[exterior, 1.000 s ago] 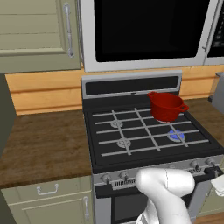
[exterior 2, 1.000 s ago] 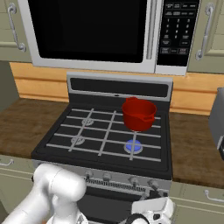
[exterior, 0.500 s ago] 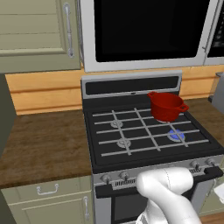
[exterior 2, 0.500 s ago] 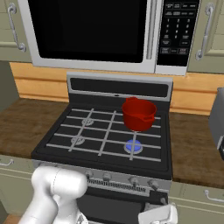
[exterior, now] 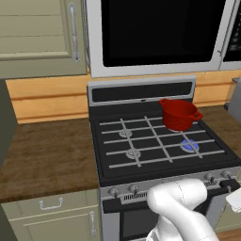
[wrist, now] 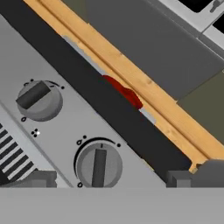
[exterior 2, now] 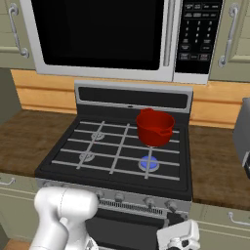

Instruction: Turn off the front right burner of the stove.

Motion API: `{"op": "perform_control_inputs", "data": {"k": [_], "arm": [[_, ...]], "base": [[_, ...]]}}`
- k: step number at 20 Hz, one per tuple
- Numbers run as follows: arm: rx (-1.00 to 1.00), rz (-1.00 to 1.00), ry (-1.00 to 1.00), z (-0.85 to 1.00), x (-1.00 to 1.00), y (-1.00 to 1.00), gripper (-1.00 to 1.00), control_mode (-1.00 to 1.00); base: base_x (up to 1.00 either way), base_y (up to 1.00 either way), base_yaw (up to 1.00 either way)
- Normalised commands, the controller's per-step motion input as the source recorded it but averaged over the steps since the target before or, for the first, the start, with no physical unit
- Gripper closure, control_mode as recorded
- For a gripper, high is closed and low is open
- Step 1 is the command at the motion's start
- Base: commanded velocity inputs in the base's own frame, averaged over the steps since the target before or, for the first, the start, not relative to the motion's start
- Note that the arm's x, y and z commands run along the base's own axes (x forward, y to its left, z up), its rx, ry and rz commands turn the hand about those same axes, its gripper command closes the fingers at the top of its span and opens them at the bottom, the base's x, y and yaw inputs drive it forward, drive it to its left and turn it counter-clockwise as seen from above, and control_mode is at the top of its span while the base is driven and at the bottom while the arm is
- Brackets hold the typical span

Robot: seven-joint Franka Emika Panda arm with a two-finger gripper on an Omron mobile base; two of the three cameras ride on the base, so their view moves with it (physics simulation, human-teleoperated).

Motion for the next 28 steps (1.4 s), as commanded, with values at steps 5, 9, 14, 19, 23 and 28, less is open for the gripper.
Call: {"op": "perform_control_inputs", "data": {"k": [5, 9, 14, 19, 23, 28], "arm": [[-0.01, 0.00, 0.00, -0.13, 0.26, 0.00, -1.00, -1.00], [0.00, 0.02, 0.00, -0.03, 0.15, -0.08, -1.00, -1.00], [0.00, 0.00, 0.00, 0.00, 0.37, -0.01, -1.00, -1.00], [0.00, 0.00, 0.00, 0.00, 0.13, 0.00, -1.00, -1.00], [0.00, 0.01, 0.00, 0.00, 0.00, 0.06, -1.00, -1.00], [-0.02, 0.00, -0.07, 0.09, 0.00, 0.08, -1.00, -1.00]], "base": [[0.00, 0.00, 0.00], [0.00, 0.00, 0.00], [0.00, 0.00, 0.00], [0.00, 0.00, 0.00], [0.00, 0.00, 0.00], [0.00, 0.00, 0.00]]}}
